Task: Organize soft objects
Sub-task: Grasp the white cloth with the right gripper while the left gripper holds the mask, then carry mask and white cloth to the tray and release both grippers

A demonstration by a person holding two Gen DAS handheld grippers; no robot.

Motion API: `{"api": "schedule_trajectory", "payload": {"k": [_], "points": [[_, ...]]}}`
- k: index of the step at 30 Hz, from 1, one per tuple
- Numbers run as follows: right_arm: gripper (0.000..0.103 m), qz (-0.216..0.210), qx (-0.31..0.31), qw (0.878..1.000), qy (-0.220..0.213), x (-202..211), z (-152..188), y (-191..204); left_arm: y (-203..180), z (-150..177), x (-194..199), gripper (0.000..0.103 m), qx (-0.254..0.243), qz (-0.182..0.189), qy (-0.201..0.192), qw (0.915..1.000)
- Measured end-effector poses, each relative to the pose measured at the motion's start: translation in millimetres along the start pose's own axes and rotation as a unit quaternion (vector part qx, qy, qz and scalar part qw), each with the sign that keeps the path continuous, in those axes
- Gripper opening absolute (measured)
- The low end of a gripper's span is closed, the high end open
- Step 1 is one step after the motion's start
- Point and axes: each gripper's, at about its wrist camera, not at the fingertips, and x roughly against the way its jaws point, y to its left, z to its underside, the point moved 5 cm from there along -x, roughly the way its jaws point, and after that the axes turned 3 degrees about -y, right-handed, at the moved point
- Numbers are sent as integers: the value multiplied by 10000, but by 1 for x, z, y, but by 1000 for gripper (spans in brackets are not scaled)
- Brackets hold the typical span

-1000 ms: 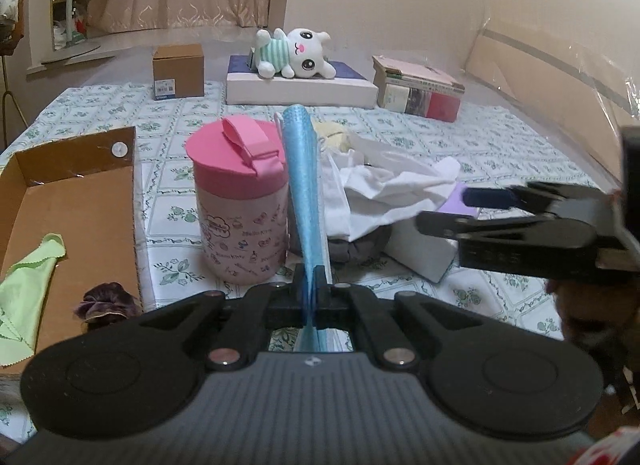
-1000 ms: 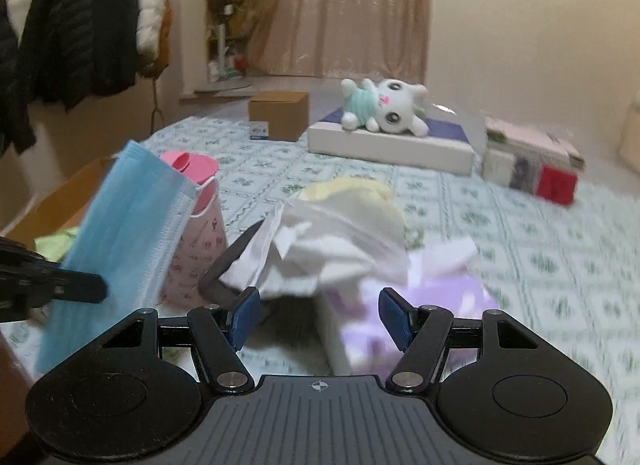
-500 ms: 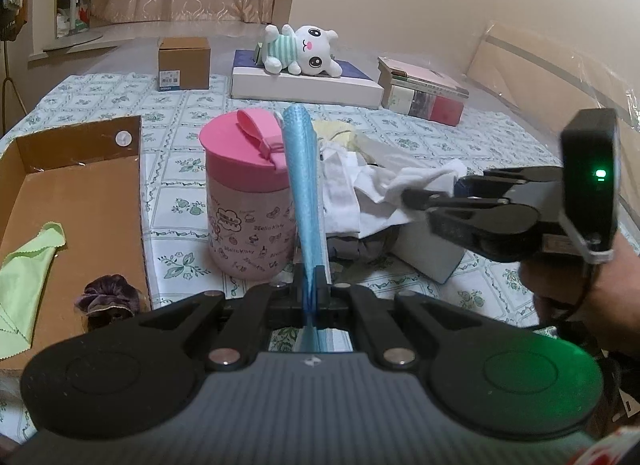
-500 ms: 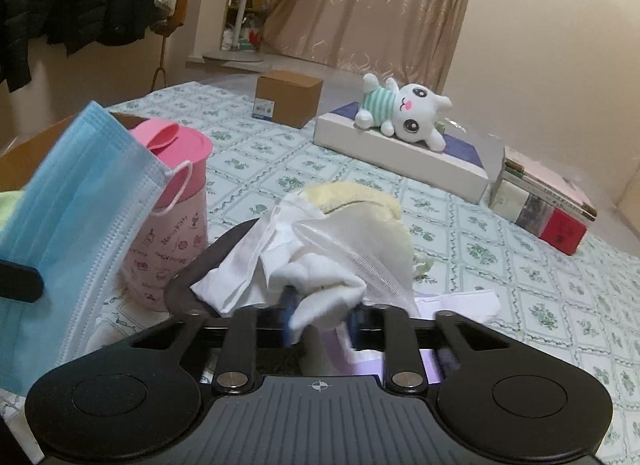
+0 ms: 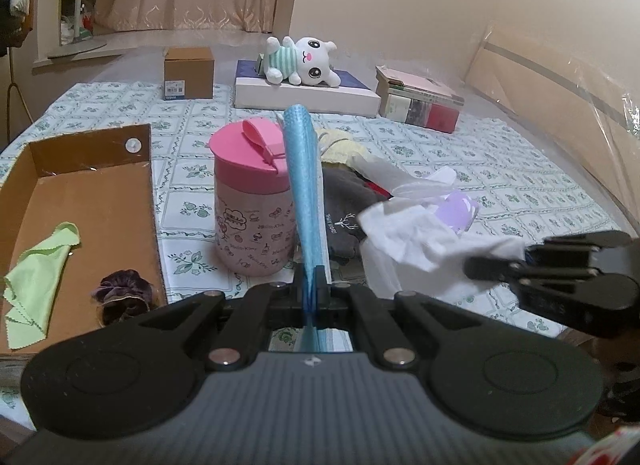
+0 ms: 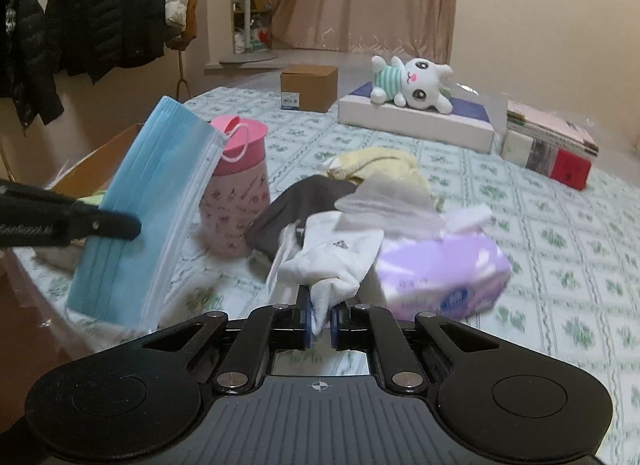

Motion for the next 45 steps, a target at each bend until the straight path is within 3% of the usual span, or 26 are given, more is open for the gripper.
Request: {"api": "schedule_trajectory", "payload": {"k": [6, 21, 33, 45], "points": [[8, -65, -22, 9999, -151, 25, -4, 7, 4, -3, 14, 1, -7, -49, -51, 10000], [8, -600, 468, 9940, -789, 57, -59, 62, 39, -16, 56, 1, 203, -202, -281, 9992], [8, -1316, 846, 9832, -940, 26, -100, 133, 110, -37, 90, 1, 268, -790, -477, 9954], [8, -1876, 953, 9726, -987, -40, -144, 197, 184, -60, 87, 1, 285, -1234, -427, 9910]]}}
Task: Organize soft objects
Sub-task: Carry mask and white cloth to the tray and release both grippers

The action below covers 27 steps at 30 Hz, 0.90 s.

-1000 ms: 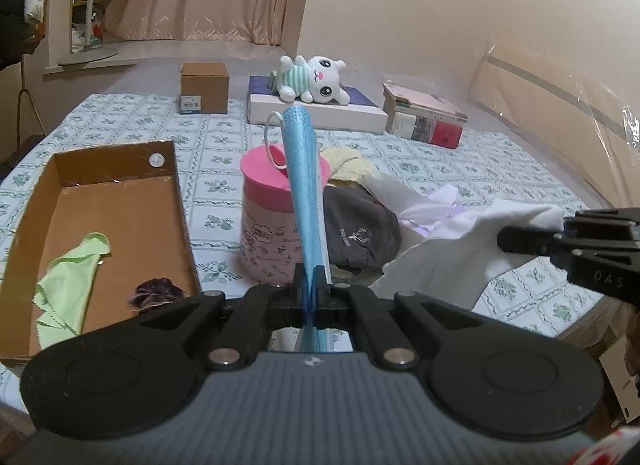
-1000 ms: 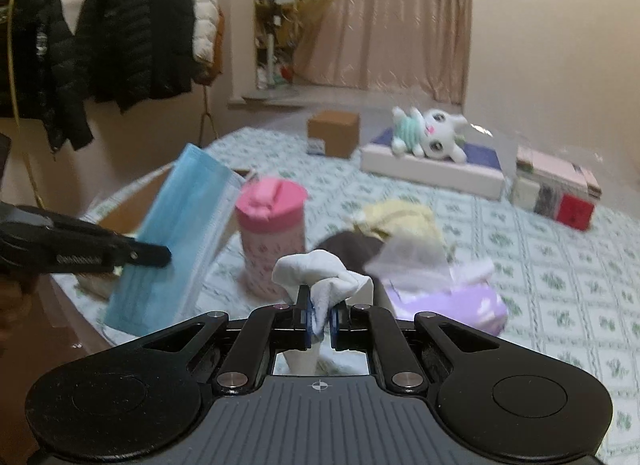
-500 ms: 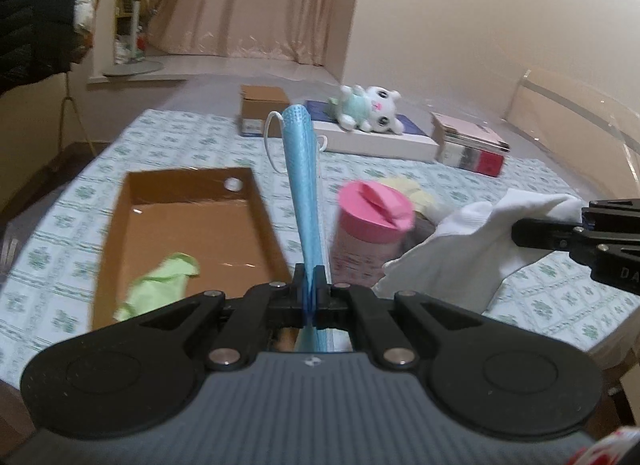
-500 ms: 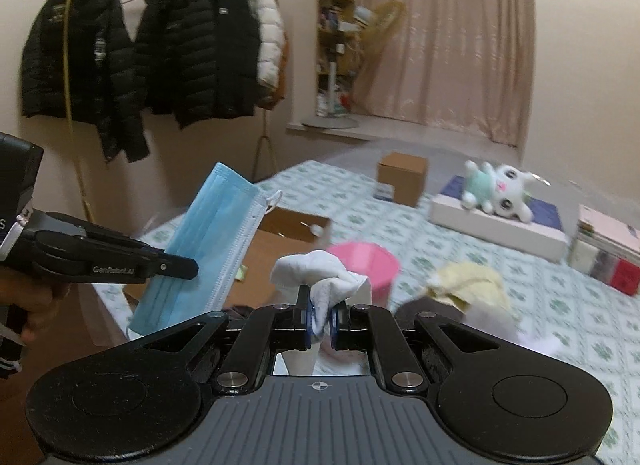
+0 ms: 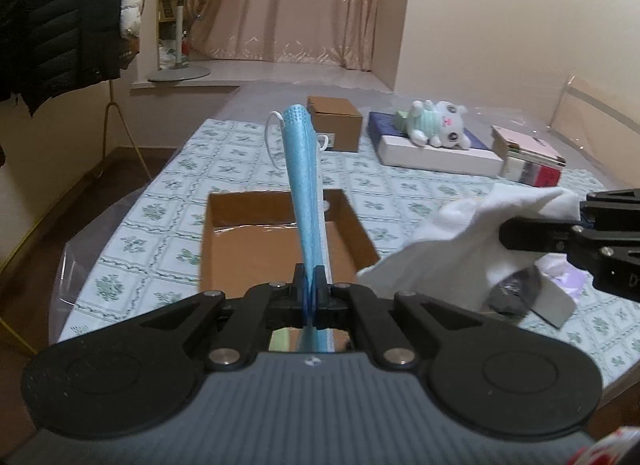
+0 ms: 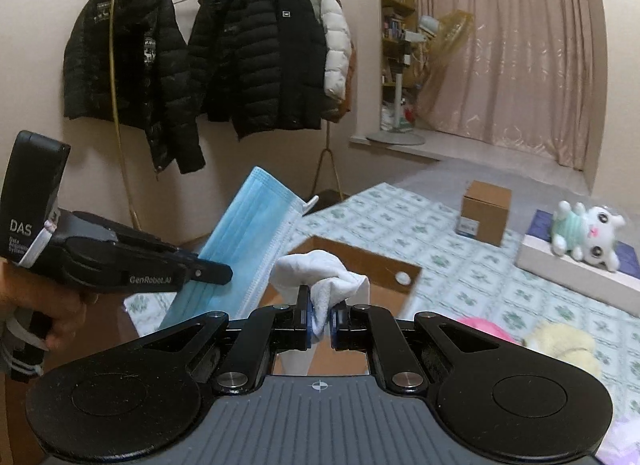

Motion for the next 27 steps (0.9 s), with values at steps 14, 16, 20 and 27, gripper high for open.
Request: {"api": "schedule_trajectory", "payload": {"k": [14, 16, 20, 27], "points": [[8, 216, -211, 9968, 738, -107, 40, -17, 29, 15, -84, 1, -5, -12, 557, 9984], [8, 188, -216, 9958, 872, -119, 51, -18, 33, 19, -97, 1, 2, -15, 647, 9979], [8, 149, -220, 9938, 1077, -138, 71, -20, 41, 30, -120, 4, -13, -92, 841, 9964], [8, 98, -47, 9910, 1337, -158, 91, -18, 49, 35, -127, 24, 52, -156, 908, 9957]]}}
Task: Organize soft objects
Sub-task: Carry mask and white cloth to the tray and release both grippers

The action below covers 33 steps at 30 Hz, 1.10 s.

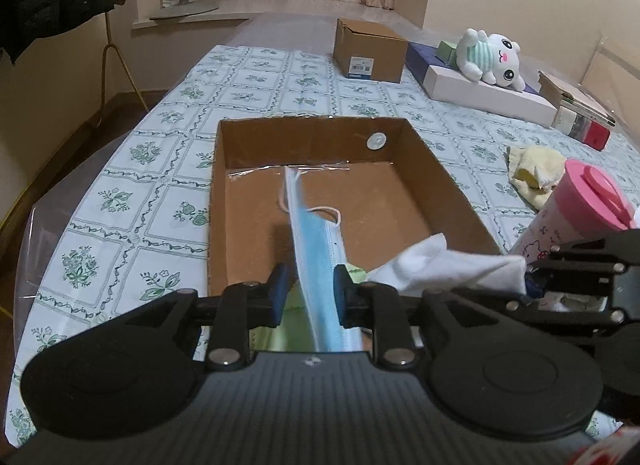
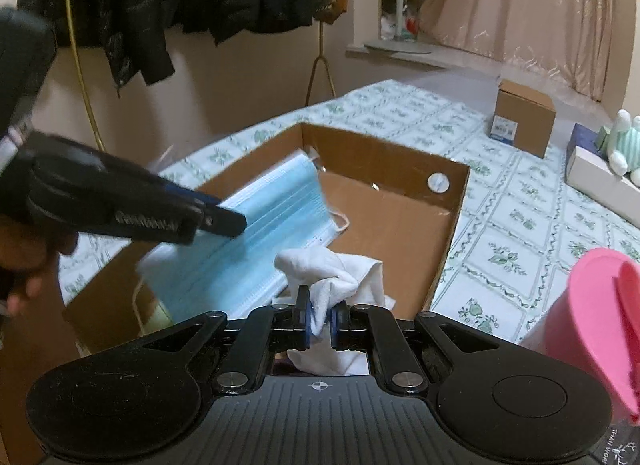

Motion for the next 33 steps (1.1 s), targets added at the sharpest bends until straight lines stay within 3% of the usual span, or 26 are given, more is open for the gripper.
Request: {"api": "schedule_trajectory", "payload": {"k": [7, 8, 11, 12, 17, 23, 33], "points": [[9, -155, 284, 9994, 104, -2, 7, 10, 10, 4, 19, 26, 179, -92, -110, 9997], [16, -165, 315, 9993, 86, 0, 7, 11, 10, 5, 23, 27, 195, -101, -132, 9997], [69, -126, 277, 9995, -80, 9, 8, 13, 10, 8, 35, 33, 292, -126, -198, 9993], [71, -115, 269, 9994, -167, 14, 8, 14, 10, 9, 39, 34, 314, -136, -216, 9992], [71, -78, 170, 9994, -307, 40, 10, 17, 5, 18, 60, 37, 421, -203, -326, 9984], [71, 64, 77, 9982, -589, 87, 22, 22, -12, 29, 86, 51, 509, -239, -471, 9973], [71, 811, -1098, 9886, -638, 164, 68, -26, -68, 52, 111, 72, 708, -120, -581, 9957]]}}
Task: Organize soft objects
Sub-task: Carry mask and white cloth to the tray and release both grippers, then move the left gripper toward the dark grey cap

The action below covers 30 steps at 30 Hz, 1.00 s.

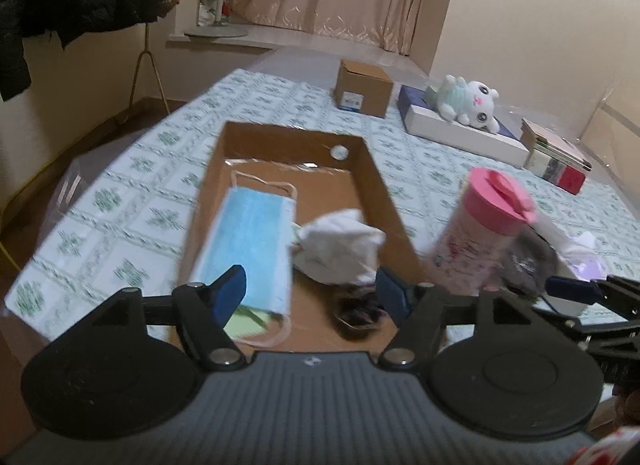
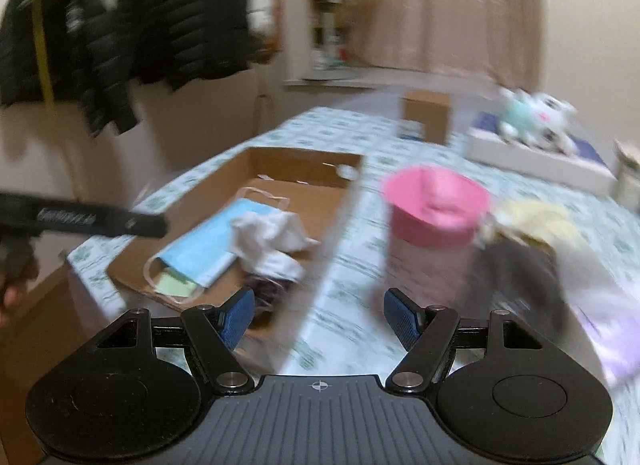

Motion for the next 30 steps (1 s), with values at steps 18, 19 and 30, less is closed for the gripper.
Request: {"api": "schedule_trajectory", "payload": {"k": [18, 19, 30], "points": [[71, 1010, -979, 9895, -336, 95, 28, -100, -111, 24, 8, 93, -501, 437, -17, 9978], [71, 1050, -1012, 9887, -339, 98, 28, -102, -115, 25, 8, 93, -559, 444, -43, 9974], [71, 1327, -1265, 9824, -356, 117, 38, -129, -153, 32, -1, 93, -853, 707, 71, 9938]]}}
